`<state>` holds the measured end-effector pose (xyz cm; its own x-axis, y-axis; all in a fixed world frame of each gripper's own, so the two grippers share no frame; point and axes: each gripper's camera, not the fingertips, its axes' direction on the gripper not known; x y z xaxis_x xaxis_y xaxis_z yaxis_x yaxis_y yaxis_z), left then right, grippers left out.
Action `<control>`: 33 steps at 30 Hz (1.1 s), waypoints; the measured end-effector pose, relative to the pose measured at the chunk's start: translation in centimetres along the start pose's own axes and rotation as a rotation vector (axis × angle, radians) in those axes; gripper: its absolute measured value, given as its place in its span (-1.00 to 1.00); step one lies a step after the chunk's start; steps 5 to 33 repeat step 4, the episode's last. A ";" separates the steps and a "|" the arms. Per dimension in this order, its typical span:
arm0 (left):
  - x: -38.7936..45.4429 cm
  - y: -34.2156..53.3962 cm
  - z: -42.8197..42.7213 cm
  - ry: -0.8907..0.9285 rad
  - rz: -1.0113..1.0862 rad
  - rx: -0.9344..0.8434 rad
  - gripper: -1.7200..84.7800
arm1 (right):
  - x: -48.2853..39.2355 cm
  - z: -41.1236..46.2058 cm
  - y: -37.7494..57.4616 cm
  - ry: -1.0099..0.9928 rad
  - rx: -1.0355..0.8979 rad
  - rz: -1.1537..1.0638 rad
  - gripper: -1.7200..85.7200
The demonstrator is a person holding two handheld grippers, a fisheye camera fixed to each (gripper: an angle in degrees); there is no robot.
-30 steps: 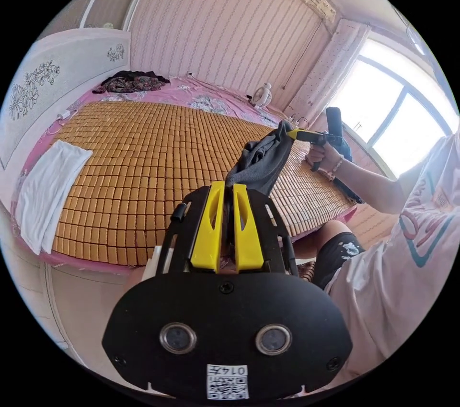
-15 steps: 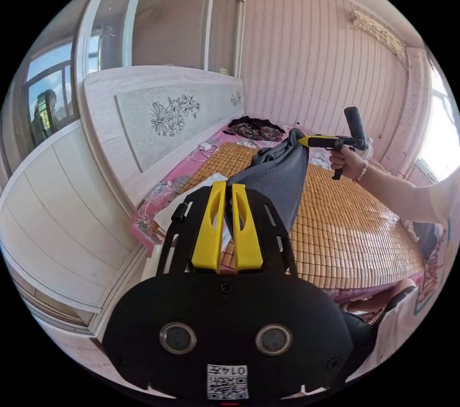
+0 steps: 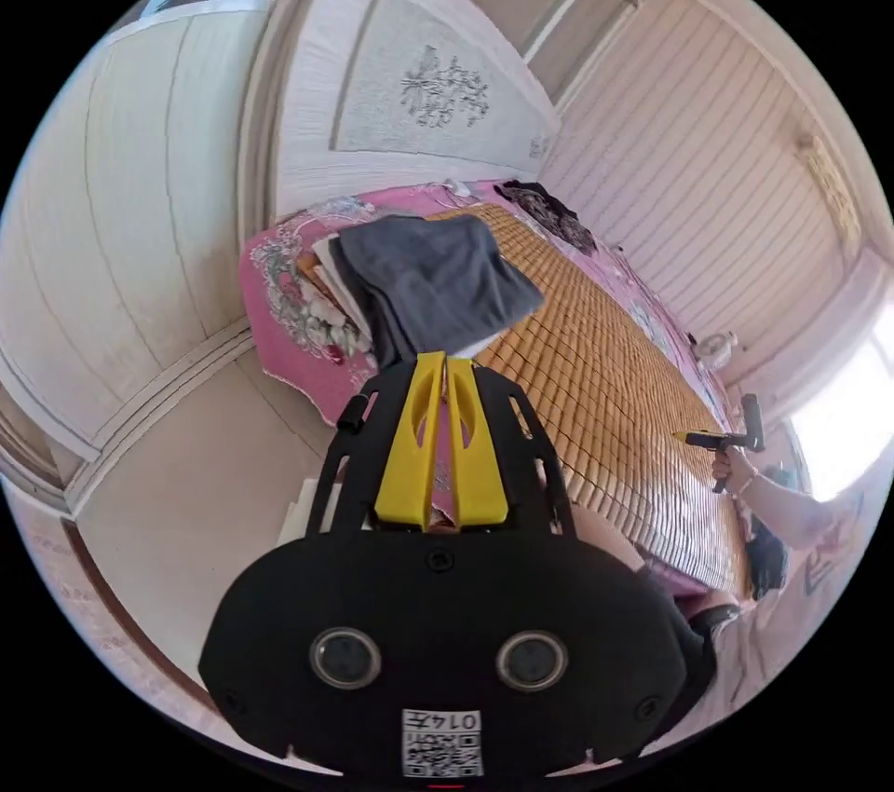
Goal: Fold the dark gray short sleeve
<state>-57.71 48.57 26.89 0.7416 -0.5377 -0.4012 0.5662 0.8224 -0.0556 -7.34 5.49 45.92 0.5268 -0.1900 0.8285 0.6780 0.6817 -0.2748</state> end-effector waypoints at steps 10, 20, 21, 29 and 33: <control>13.6 4.7 3.4 0.168 0.338 -0.074 -0.98 | 2.4 -8.7 17.0 0.161 0.129 0.315 -0.91; 13.6 4.7 3.4 0.168 0.338 -0.074 -0.98 | 2.4 -8.7 17.0 0.161 0.129 0.315 -0.91; 13.6 4.7 3.4 0.168 0.338 -0.074 -0.98 | 2.4 -8.7 17.0 0.161 0.129 0.315 -0.91; 13.6 4.7 3.4 0.168 0.338 -0.074 -0.98 | 2.4 -8.7 17.0 0.161 0.129 0.315 -0.91; 13.6 4.7 3.4 0.168 0.338 -0.074 -0.98 | 2.4 -8.7 17.0 0.161 0.129 0.315 -0.91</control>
